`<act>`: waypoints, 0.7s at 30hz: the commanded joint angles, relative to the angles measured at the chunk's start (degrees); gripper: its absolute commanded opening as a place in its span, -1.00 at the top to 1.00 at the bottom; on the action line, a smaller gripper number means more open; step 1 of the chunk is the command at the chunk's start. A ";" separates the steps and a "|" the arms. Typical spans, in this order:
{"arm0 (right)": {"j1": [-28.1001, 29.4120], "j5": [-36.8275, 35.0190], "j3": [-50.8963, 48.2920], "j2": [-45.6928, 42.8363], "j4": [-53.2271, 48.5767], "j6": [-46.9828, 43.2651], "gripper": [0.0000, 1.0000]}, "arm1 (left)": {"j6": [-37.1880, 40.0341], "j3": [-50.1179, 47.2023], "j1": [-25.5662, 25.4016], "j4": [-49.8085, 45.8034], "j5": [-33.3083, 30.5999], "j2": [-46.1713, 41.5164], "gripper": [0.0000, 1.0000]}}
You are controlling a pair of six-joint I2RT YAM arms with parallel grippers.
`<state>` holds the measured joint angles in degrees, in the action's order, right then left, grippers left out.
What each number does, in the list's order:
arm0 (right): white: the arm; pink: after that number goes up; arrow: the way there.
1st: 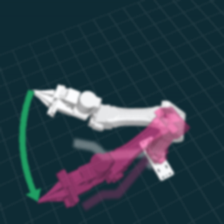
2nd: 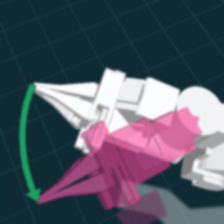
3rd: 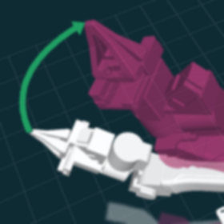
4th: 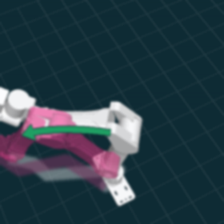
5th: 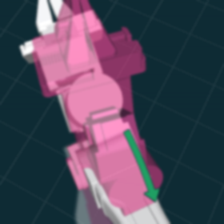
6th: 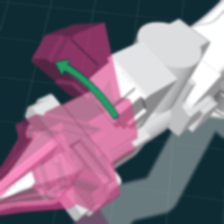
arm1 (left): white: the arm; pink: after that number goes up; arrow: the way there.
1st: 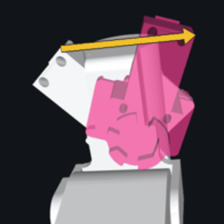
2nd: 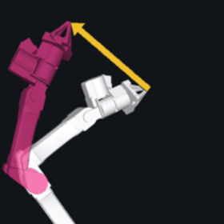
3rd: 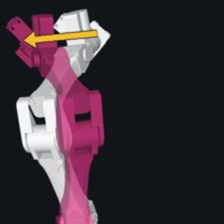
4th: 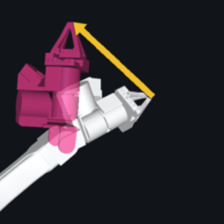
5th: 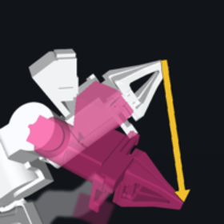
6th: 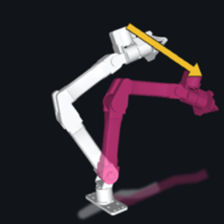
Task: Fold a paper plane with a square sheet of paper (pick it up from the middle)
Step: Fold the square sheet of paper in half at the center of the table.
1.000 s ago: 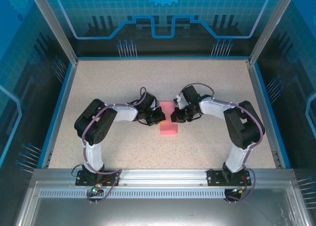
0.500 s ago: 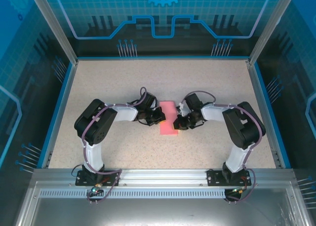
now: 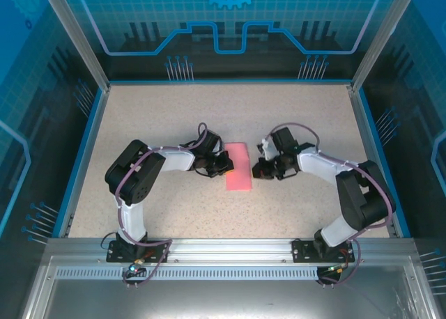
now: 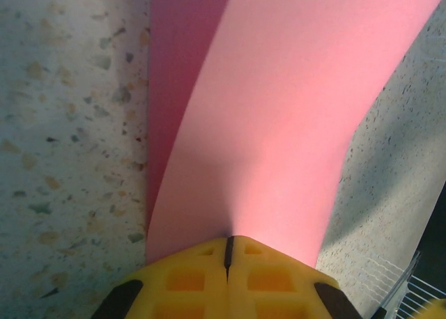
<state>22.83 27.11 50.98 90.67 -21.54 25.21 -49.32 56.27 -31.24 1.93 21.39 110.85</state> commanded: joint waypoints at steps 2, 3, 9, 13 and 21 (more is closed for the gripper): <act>-0.37 1.45 8.56 7.57 4.54 1.62 0.94 | 1.41 -4.40 -0.27 -19.03 -10.97 6.44 1.00; -0.33 1.86 10.66 10.13 5.64 1.86 0.94 | 1.34 -4.37 -0.18 -19.07 -10.94 6.34 1.00; -0.67 3.61 18.21 21.55 7.50 1.70 0.98 | 1.29 -4.08 -0.24 -19.99 -11.01 6.22 1.00; -2.09 3.97 18.15 25.16 10.09 2.37 0.99 | 1.22 -4.20 -0.21 -20.53 -11.02 6.10 1.00; -5.60 -2.20 18.28 28.15 12.32 7.61 1.00 | 1.13 -4.82 -0.30 -22.01 -11.02 6.57 1.00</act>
<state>19.68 30.79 68.27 116.90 -11.38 30.00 -49.15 56.86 -31.35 0.56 20.80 110.67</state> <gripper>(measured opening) 0.043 0.046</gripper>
